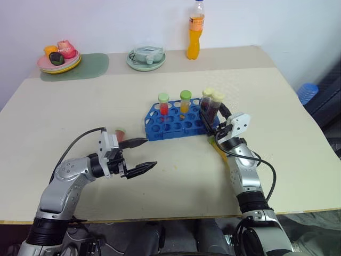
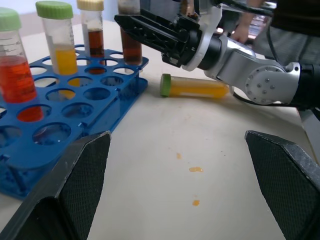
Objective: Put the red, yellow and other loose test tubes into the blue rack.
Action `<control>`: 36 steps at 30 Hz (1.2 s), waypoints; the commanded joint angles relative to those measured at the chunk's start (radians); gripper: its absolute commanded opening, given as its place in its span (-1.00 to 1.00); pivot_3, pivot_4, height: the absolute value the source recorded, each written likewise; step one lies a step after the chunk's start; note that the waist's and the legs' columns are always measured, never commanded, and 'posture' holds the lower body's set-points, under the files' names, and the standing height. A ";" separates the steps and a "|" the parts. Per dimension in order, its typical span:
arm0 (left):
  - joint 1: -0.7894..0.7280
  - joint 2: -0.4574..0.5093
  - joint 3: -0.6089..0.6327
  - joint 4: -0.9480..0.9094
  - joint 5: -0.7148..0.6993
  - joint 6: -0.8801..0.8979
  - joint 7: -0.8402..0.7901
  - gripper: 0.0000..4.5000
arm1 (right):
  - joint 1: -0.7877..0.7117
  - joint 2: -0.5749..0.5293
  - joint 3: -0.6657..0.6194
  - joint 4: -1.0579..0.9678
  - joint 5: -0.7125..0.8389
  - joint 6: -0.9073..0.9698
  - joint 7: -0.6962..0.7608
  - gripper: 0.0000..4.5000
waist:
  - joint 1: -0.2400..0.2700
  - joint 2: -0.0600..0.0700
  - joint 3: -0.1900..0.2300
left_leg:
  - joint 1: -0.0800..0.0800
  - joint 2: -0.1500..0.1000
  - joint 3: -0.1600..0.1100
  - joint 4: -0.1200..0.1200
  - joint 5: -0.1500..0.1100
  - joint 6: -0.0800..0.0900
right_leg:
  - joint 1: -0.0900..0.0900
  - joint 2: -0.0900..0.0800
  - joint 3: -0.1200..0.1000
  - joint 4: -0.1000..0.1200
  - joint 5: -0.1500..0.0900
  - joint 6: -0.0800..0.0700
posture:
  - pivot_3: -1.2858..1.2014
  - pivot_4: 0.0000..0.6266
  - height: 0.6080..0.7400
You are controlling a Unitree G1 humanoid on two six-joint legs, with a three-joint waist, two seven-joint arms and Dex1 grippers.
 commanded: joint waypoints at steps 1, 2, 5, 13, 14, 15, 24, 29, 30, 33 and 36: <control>0.011 -0.001 0.014 -0.035 -0.003 -0.018 0.006 0.97 | 0.010 -0.030 0.005 -0.027 -0.012 -0.021 0.015 0.66 | 0.001 0.000 0.000 | 0.000 0.000 0.000 0.000 0.000 0.000 | 0.000 0.000 0.000 0.000 0.000 0.000 | 0.03 -0.52 1.00; 0.011 -0.003 0.012 -0.033 -0.002 -0.020 0.007 0.97 | 0.014 -0.038 0.004 -0.040 -0.011 -0.017 0.019 0.66 | 0.002 0.000 0.000 | 0.000 0.000 0.000 0.000 0.000 0.000 | 0.000 0.000 0.000 0.000 0.000 0.000 | 0.03 -0.52 1.00; 0.000 -0.011 0.006 -0.029 -0.003 -0.019 0.011 0.97 | 0.033 -0.074 0.006 -0.079 -0.007 0.001 0.039 0.66 | 0.002 0.000 0.000 | 0.000 0.000 0.000 0.000 0.000 0.000 | 0.000 0.000 0.000 0.000 0.000 0.000 | 0.03 -0.52 1.00; -0.025 -0.020 -0.006 -0.002 0.005 -0.022 -0.006 0.97 | 0.133 -0.198 -0.005 -0.357 0.052 0.228 0.083 0.66 | 0.005 0.000 0.000 | 0.000 0.000 0.000 0.000 0.000 0.000 | 0.000 0.000 0.000 0.000 0.000 0.000 | 0.03 -0.52 1.00; -0.028 -0.021 -0.008 0.001 0.006 -0.023 -0.008 0.97 | 0.152 -0.222 -0.004 -0.413 0.052 0.282 0.082 0.66 | 0.009 0.000 0.000 | 0.000 0.000 0.000 0.000 0.000 0.000 | 0.000 0.000 0.001 0.000 0.000 0.000 | 0.03 -0.52 1.00; -0.031 -0.022 -0.012 0.005 0.007 -0.023 -0.011 0.97 | 0.187 -0.253 -0.011 -0.503 0.063 0.389 0.063 0.66 | 0.011 0.000 0.000 | -0.001 0.000 0.000 0.000 0.000 0.000 | 0.000 0.000 0.001 0.000 0.000 0.000 | 0.03 -0.52 1.00; -0.062 -0.037 -0.043 0.041 0.016 -0.028 -0.042 0.97 | 0.230 -0.585 -0.112 -0.897 0.239 1.195 0.035 0.66 | 0.030 0.000 0.000 | -0.002 0.000 0.000 0.001 0.000 0.001 | 0.000 -0.002 0.000 -0.002 0.000 0.000 | 0.03 -0.52 1.00; -0.075 -0.043 -0.049 0.065 0.022 -0.038 -0.060 0.97 | 0.054 -0.575 -0.209 -0.913 0.470 1.725 -0.034 0.66 | 0.030 0.000 0.000 | -0.004 0.000 0.001 0.002 0.000 0.001 | 0.000 -0.004 0.000 -0.002 0.000 0.000 | 0.03 -0.52 1.00; -0.077 -0.045 -0.052 0.068 0.023 -0.040 -0.061 0.97 | 0.002 -0.576 -0.204 -0.895 0.468 1.855 -0.054 0.66 | 0.030 0.000 0.000 | -0.004 0.000 0.000 0.002 0.000 0.001 | -0.001 -0.004 0.000 -0.002 0.000 0.000 | 0.03 -0.52 1.00; -0.082 -0.048 -0.060 0.073 0.024 -0.044 -0.065 0.97 | -0.086 -0.570 -0.182 -0.869 0.445 2.022 -0.099 0.66 | 0.030 0.000 0.000 | -0.005 0.000 0.000 0.002 -0.001 0.001 | -0.001 -0.005 -0.001 -0.002 0.000 0.000 | 0.03 -0.52 1.00; -0.084 -0.049 -0.064 0.073 0.026 -0.045 -0.066 0.97 | -0.120 -0.610 -0.121 -0.836 0.461 2.056 -0.111 0.66 | 0.033 0.000 0.000 | -0.005 -0.001 0.000 0.002 -0.001 0.002 | -0.001 -0.006 -0.002 -0.002 0.000 0.000 | 0.03 -0.52 1.00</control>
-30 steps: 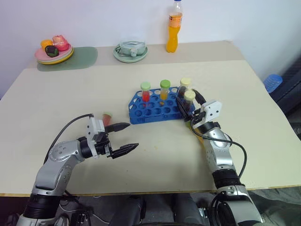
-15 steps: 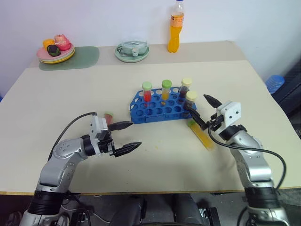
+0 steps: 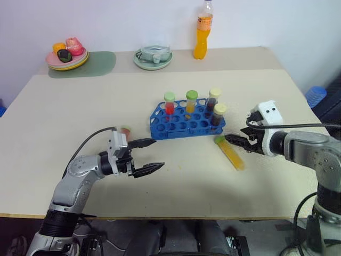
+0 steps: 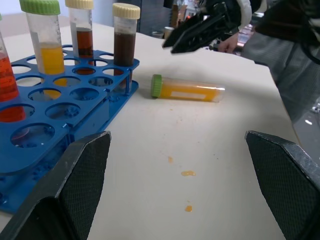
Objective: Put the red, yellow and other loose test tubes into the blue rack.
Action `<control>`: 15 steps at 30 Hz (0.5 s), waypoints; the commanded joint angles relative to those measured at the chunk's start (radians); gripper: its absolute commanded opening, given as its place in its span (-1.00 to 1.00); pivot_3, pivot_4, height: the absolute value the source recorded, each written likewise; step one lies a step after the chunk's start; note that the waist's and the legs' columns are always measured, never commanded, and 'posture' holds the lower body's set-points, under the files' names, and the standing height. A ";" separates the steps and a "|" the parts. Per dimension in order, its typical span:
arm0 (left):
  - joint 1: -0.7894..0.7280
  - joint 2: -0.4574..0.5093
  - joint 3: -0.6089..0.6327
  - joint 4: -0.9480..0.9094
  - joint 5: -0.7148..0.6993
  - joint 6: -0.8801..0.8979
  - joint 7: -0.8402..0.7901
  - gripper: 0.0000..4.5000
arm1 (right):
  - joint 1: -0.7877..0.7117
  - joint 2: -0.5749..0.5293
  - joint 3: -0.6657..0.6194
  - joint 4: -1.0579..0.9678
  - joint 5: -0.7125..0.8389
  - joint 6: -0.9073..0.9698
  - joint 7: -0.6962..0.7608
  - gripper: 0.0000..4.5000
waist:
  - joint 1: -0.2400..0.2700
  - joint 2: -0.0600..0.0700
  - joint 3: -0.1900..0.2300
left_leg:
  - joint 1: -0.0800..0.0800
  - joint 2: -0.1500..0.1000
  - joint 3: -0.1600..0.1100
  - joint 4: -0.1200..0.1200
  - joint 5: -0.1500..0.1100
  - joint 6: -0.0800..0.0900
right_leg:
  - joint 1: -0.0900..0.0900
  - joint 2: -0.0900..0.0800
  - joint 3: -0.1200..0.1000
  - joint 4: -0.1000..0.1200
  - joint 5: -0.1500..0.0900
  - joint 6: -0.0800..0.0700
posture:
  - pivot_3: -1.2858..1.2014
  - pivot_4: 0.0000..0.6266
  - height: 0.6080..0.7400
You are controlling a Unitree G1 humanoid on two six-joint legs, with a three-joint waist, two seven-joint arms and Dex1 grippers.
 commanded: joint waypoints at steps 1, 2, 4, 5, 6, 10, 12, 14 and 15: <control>-0.007 0.001 0.003 -0.012 0.005 -0.021 -0.009 0.97 | -0.039 -0.050 0.058 0.019 0.014 0.043 -0.016 0.66 | -0.001 0.000 0.000 | 0.000 0.000 0.000 0.000 0.000 0.000 | 0.000 0.000 0.000 0.000 0.000 0.000 | 0.03 -0.52 1.00; -0.007 0.000 0.002 -0.012 0.006 -0.021 -0.009 0.97 | -0.047 -0.059 0.071 0.029 0.015 0.043 -0.016 0.66 | -0.002 0.000 0.000 | 0.000 -0.001 0.000 0.000 0.000 0.000 | 0.000 -0.001 0.000 0.000 0.000 0.000 | 0.03 -0.52 1.00; -0.003 0.000 0.002 -0.014 0.008 -0.022 -0.011 0.97 | -0.060 -0.072 0.097 0.050 0.019 0.043 -0.019 0.66 | -0.003 0.000 0.000 | 0.000 -0.001 0.000 0.001 0.000 0.000 | 0.000 -0.001 0.000 0.000 0.000 0.000 | 0.03 -0.52 1.00; 0.000 -0.001 0.002 -0.015 0.009 -0.023 -0.011 0.97 | -0.067 -0.078 0.112 0.057 0.024 0.043 -0.018 0.66 | -0.003 0.000 0.000 | 0.000 -0.001 0.000 0.001 0.000 0.000 | 0.000 -0.001 0.000 0.000 0.000 0.000 | 0.03 -0.52 1.00; 0.003 -0.001 0.003 -0.015 0.010 -0.024 -0.012 0.97 | -0.076 -0.081 0.132 0.062 0.026 0.043 -0.020 0.66 | -0.003 0.000 0.000 | 0.000 -0.001 0.000 0.001 0.000 0.000 | 0.000 -0.001 0.000 0.000 0.000 0.000 | 0.03 -0.52 1.00; 0.012 -0.003 0.003 -0.017 0.013 -0.025 -0.010 0.97 | -0.108 -0.067 0.175 0.098 0.030 0.043 -0.034 0.66 | -0.004 0.000 0.000 | 0.000 -0.001 0.000 0.001 0.000 0.000 | 0.000 -0.001 0.000 0.000 0.000 0.000 | 0.03 -0.52 1.00; 0.016 -0.004 0.003 -0.018 0.014 -0.025 -0.011 0.97 | -0.123 -0.050 0.189 0.116 0.040 0.043 -0.044 0.66 | -0.004 0.000 0.000 | 0.000 -0.001 0.000 0.001 0.000 0.000 | 0.000 -0.001 0.000 0.000 0.000 0.000 | 0.03 -0.52 1.00; 0.021 -0.005 0.004 -0.019 0.016 -0.027 -0.011 0.97 | -0.130 -0.036 0.199 0.133 0.046 0.043 -0.058 0.66 | -0.002 0.000 0.000 | 0.000 -0.001 0.000 0.001 0.000 0.000 | 0.000 -0.001 0.000 0.000 0.000 0.000 | 0.03 -0.52 1.00; 0.023 -0.006 0.005 -0.019 0.016 -0.028 -0.010 0.97 | -0.131 -0.031 0.204 0.140 0.047 0.043 -0.063 0.66 | -0.003 0.000 0.000 | 0.000 -0.001 0.000 0.001 0.000 0.000 | 0.000 -0.001 0.000 0.000 0.000 0.000 | 0.03 -0.52 1.00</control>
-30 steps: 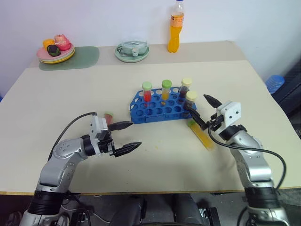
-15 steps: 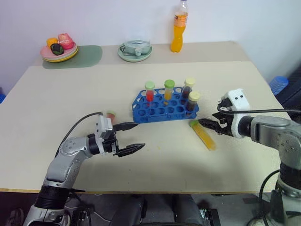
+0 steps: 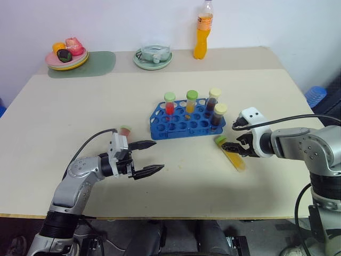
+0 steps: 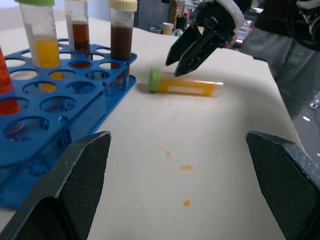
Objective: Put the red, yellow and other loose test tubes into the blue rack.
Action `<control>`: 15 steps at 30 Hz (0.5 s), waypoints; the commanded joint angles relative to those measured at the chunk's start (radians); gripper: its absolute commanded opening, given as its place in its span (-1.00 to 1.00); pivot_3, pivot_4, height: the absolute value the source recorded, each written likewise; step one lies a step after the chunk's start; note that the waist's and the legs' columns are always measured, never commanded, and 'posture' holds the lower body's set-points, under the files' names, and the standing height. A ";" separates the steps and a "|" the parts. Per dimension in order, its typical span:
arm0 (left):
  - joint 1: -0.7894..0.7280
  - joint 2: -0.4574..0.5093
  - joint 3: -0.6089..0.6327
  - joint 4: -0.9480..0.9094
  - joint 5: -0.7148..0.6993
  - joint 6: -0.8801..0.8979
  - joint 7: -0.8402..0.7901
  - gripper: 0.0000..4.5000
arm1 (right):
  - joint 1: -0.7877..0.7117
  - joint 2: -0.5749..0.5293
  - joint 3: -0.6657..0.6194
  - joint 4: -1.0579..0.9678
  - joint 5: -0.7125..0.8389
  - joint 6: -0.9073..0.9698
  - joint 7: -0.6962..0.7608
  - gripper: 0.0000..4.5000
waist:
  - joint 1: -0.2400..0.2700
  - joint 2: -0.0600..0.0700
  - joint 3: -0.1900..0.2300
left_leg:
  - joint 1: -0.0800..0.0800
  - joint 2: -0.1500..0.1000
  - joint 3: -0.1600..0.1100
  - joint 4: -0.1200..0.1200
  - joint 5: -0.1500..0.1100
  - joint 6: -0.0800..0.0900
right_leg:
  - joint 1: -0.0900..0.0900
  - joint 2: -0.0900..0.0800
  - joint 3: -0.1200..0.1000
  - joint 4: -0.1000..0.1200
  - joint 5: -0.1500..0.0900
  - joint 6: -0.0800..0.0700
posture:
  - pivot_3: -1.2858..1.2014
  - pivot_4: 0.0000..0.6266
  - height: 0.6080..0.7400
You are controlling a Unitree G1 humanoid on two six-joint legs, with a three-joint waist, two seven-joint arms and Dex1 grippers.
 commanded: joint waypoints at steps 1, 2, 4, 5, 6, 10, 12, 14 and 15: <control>0.011 -0.002 0.007 -0.020 -0.003 -0.023 -0.002 0.97 | -0.027 0.018 0.006 0.013 0.014 0.006 -0.025 0.66 | 0.000 0.000 0.000 | 0.000 0.000 0.000 0.000 0.000 0.000 | 0.000 0.000 0.000 0.000 0.000 0.000 | 0.03 -0.52 1.00; 0.013 -0.002 0.007 -0.021 -0.002 -0.024 -0.002 0.97 | -0.029 0.022 0.010 0.019 0.014 0.006 -0.030 0.66 | -0.001 0.000 0.000 | 0.000 0.000 0.000 0.000 0.000 0.000 | 0.000 0.000 0.000 0.000 0.000 0.000 | 0.03 -0.52 1.00; 0.020 -0.001 0.010 -0.026 -0.002 -0.025 0.001 0.97 | -0.031 0.035 0.020 0.033 0.008 0.006 -0.042 0.66 | -0.001 0.000 0.000 | 0.000 0.000 0.000 0.000 0.000 0.000 | 0.000 0.000 0.000 0.000 0.000 0.000 | 0.03 -0.52 1.00; 0.024 0.000 0.011 -0.029 -0.002 -0.026 0.002 0.97 | -0.030 0.038 0.029 0.039 0.004 0.006 -0.046 0.66 | -0.001 0.000 0.000 | 0.000 0.000 0.000 0.000 0.000 0.000 | 0.000 0.000 0.000 0.000 0.000 0.000 | 0.03 -0.52 1.00; 0.027 0.000 0.012 -0.031 -0.003 -0.027 0.003 0.97 | -0.028 0.039 0.037 0.043 0.001 0.006 -0.048 0.66 | -0.001 0.000 0.000 | 0.000 0.000 0.000 0.000 0.000 0.000 | 0.000 0.000 0.000 0.000 0.000 0.000 | 0.03 -0.52 1.00; 0.040 0.004 0.018 -0.037 -0.004 -0.031 0.010 0.97 | -0.005 0.043 0.060 0.054 -0.022 0.006 -0.056 0.66 | -0.001 0.000 0.000 | 0.000 0.000 0.000 0.000 0.000 0.000 | 0.000 0.000 0.000 0.000 0.000 0.000 | 0.03 -0.52 1.00; 0.045 0.005 0.019 -0.040 -0.003 -0.032 0.014 0.97 | 0.000 0.046 0.068 0.058 -0.040 0.006 -0.062 0.55 | -0.001 0.000 0.000 | 0.000 0.000 0.000 0.000 0.000 0.000 | 0.000 0.000 0.000 0.000 0.000 0.000 | 0.03 -0.52 1.00; 0.051 0.005 0.019 -0.046 -0.004 -0.031 0.018 0.97 | 0.004 0.052 0.075 0.057 -0.051 0.006 -0.061 0.30 | -0.001 0.000 0.000 | 0.000 0.000 0.000 0.000 0.000 0.000 | 0.000 0.000 0.000 0.000 0.000 0.000 | 0.03 -0.52 1.00; 0.053 0.006 0.019 -0.048 -0.004 -0.031 0.019 0.97 | 0.007 0.054 0.080 0.051 -0.058 0.006 -0.058 0.10 | -0.001 0.000 0.000 | 0.000 0.000 0.000 0.000 0.000 0.000 | 0.000 0.000 0.000 0.000 0.000 0.000 | 0.03 -0.52 1.00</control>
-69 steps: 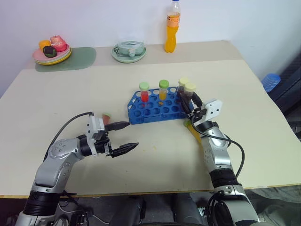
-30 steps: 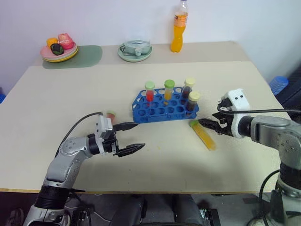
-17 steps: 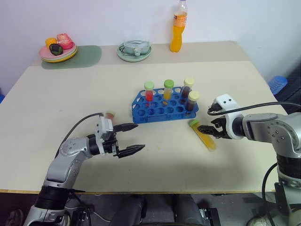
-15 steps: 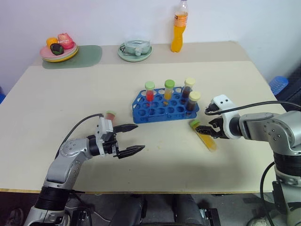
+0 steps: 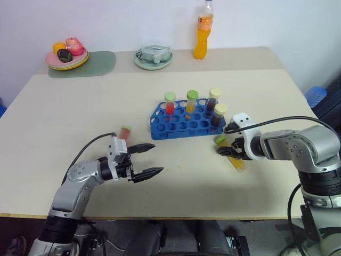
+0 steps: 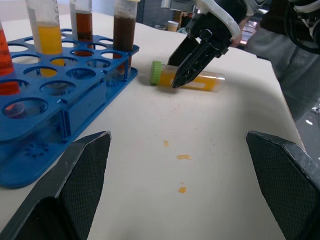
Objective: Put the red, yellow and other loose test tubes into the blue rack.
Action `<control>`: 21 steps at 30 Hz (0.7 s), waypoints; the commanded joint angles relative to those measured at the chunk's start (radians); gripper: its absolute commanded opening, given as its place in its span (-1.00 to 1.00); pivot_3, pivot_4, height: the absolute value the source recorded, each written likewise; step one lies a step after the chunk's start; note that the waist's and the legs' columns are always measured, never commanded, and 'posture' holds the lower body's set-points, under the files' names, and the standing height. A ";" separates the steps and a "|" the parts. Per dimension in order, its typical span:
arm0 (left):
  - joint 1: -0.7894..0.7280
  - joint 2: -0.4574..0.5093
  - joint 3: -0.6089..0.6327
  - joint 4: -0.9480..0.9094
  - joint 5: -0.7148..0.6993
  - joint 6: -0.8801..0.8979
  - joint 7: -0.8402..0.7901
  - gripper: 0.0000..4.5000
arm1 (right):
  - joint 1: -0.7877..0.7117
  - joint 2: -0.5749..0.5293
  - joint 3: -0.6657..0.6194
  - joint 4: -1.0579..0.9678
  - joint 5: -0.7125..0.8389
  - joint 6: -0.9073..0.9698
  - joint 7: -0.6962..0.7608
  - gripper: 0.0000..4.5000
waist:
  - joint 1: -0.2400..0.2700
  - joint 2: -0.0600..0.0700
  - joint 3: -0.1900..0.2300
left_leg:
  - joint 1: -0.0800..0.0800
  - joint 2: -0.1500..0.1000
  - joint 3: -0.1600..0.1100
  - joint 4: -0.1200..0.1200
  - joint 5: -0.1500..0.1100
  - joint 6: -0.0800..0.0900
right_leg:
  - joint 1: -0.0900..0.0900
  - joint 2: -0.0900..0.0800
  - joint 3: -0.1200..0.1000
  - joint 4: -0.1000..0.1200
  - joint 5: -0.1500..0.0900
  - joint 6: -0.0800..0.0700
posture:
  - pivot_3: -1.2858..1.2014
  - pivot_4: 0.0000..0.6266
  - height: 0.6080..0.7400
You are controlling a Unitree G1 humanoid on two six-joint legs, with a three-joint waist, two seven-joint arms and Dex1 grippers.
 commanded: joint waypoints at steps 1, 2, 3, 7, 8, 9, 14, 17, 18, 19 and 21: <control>0.009 0.009 0.017 -0.044 -0.005 -0.015 0.004 0.97 | 0.015 0.007 0.021 -0.016 -0.025 0.001 0.008 -0.11 | 0.000 0.000 0.000 | 0.000 0.000 0.000 0.000 0.000 0.000 | 0.000 0.000 0.000 0.000 0.000 0.000 | 0.03 -0.52 1.00; 0.009 0.009 0.017 -0.045 -0.006 -0.013 0.006 0.97 | 0.017 0.003 0.030 -0.022 -0.033 -0.004 0.010 -0.33 | 0.000 0.000 0.000 | 0.000 0.000 0.000 0.000 0.000 0.000 | 0.000 0.000 0.000 0.000 0.000 0.000 | 0.03 -0.52 1.00; 0.009 0.009 0.017 -0.047 -0.007 -0.011 0.008 0.97 | 0.019 0.003 0.034 -0.024 -0.038 -0.006 0.013 -0.54 | 0.000 0.000 0.000 | 0.000 0.000 0.000 0.000 0.000 0.000 | 0.000 0.000 0.000 0.000 0.000 0.000 | 0.03 -0.52 1.00; 0.004 0.009 0.016 -0.052 -0.009 -0.005 0.013 0.97 | 0.026 -0.004 0.038 -0.035 -0.049 -0.013 0.030 -0.54 | 0.001 -0.001 -0.001 | 0.001 0.000 0.000 0.001 0.000 0.000 | 0.001 0.000 0.000 0.000 0.000 0.000 | 0.03 -0.52 1.00; 0.003 0.009 0.015 -0.052 -0.009 -0.004 0.013 0.97 | 0.028 -0.006 0.038 -0.038 -0.051 -0.013 0.035 -0.54 | 0.000 -0.001 -0.001 | 0.001 0.000 0.000 0.001 0.000 0.000 | 0.001 0.000 0.000 0.000 0.000 0.000 | 0.03 -0.52 1.00; 0.002 0.009 0.015 -0.052 -0.009 -0.004 0.013 0.97 | 0.030 -0.012 0.041 -0.043 -0.054 -0.018 0.041 -0.54 | 0.000 -0.001 -0.001 | 0.001 0.000 0.000 0.001 0.000 0.000 | 0.001 0.000 0.000 0.000 0.000 0.000 | 0.03 -0.52 1.00; -0.006 0.010 0.015 -0.050 -0.011 0.001 0.013 0.97 | 0.042 -0.099 0.065 -0.113 -0.035 -0.103 0.140 -0.54 | 0.003 -0.001 0.000 | 0.000 -0.001 0.000 0.001 0.000 0.000 | 0.001 0.000 0.000 0.000 0.000 0.000 | 0.03 -0.52 1.00; -0.009 0.011 0.013 -0.048 -0.008 0.001 0.012 0.97 | 0.047 -0.080 -0.031 -0.172 0.094 -0.077 0.260 -0.54 | 0.001 -0.001 0.000 | 0.000 0.000 0.000 0.001 0.000 0.000 | 0.001 0.000 0.000 -0.001 0.000 0.000 | 0.03 -0.52 1.00; -0.009 0.013 0.011 -0.048 -0.009 0.006 0.011 0.97 | 0.058 -0.088 -0.045 -0.200 0.118 -0.103 0.296 -0.54 | 0.000 -0.001 0.000 | 0.000 0.000 0.000 0.000 0.000 0.001 | 0.000 0.000 0.000 -0.001 0.000 0.000 | 0.03 -0.52 1.00; -0.009 0.016 0.009 -0.049 -0.013 0.013 0.007 0.97 | 0.067 -0.092 -0.057 -0.222 0.138 -0.121 0.322 -0.54 | -0.001 -0.001 0.000 | 0.000 0.000 0.000 0.000 0.000 0.001 | 0.000 0.000 0.000 -0.001 0.000 0.000 | 0.03 -0.52 1.00; -0.010 0.017 0.008 -0.048 -0.014 0.018 0.004 0.97 | 0.099 -0.075 -0.073 -0.258 0.137 -0.241 0.363 -0.54 | 0.000 -0.001 0.000 | 0.000 0.000 0.000 0.000 0.000 0.000 | 0.000 0.000 0.000 -0.001 0.000 0.000 | 0.03 -0.52 1.00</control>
